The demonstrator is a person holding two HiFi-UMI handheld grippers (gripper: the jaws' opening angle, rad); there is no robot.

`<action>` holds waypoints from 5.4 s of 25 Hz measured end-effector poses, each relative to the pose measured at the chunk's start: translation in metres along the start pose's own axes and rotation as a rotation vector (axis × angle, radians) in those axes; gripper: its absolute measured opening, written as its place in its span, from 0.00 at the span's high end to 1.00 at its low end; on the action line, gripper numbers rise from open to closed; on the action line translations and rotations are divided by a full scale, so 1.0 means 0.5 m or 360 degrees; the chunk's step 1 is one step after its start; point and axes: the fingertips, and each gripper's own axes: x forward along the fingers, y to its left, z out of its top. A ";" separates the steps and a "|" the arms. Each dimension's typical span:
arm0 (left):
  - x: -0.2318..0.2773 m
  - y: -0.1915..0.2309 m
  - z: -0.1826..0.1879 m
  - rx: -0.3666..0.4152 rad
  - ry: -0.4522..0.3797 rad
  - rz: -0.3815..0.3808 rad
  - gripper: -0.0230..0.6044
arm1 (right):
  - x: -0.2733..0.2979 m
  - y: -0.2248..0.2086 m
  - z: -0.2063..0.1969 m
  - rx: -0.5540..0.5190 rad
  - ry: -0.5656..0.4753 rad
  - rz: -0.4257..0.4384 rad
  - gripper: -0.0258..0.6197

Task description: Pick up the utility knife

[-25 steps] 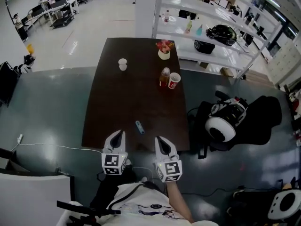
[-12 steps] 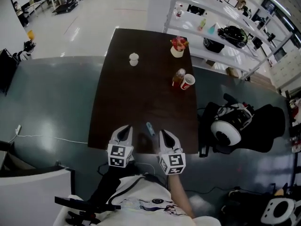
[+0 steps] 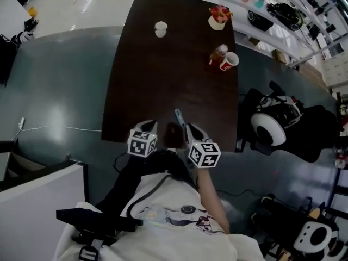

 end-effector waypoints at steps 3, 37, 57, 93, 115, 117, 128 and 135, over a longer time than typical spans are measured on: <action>0.033 0.006 -0.052 -0.0068 0.0196 -0.0018 0.97 | 0.027 -0.026 -0.034 0.0096 0.0106 0.0034 0.96; 0.041 0.024 -0.188 -0.0275 0.0379 0.0013 0.97 | 0.229 -0.139 -0.232 -0.0025 0.0776 0.0027 0.76; 0.039 0.037 -0.179 -0.0283 0.0367 -0.0001 0.97 | 0.233 -0.142 -0.246 -0.0206 0.0846 -0.0160 0.85; -0.248 -0.084 0.332 0.0386 -0.0954 0.0047 0.97 | -0.186 0.080 0.272 -0.0521 -0.0691 -0.0321 0.85; -0.406 -0.333 0.125 0.0417 -0.1071 0.0126 0.97 | -0.450 0.144 0.065 -0.0532 -0.0725 -0.0146 0.85; -0.422 -0.353 0.095 0.0395 -0.1062 0.0128 0.97 | -0.481 0.150 0.046 -0.0538 -0.0726 -0.0136 0.85; -0.518 -0.394 0.010 0.0393 -0.1076 0.0147 0.97 | -0.559 0.213 -0.022 -0.0561 -0.0735 -0.0066 0.85; -0.581 -0.387 -0.045 0.0394 -0.1078 0.0132 0.97 | -0.586 0.275 -0.052 -0.0589 -0.0753 -0.0067 0.85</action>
